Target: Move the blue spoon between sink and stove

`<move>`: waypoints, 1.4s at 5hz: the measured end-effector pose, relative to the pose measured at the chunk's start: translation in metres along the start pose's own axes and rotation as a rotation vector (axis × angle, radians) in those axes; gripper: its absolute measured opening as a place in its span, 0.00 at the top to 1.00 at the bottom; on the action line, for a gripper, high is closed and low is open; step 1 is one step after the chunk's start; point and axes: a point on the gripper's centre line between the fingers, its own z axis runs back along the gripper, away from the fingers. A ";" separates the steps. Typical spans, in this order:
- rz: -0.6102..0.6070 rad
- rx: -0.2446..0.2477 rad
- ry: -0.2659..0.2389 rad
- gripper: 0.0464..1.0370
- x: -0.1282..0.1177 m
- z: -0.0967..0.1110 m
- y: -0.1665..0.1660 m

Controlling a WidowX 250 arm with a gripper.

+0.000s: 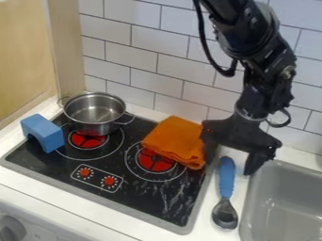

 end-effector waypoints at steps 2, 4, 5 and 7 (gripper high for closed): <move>0.024 0.009 -0.006 0.04 0.001 0.000 0.002; 0.060 -0.015 -0.111 0.04 0.014 0.035 0.009; 0.093 -0.043 -0.146 0.04 0.015 0.059 0.015; 0.135 -0.070 -0.199 0.04 0.017 0.083 0.023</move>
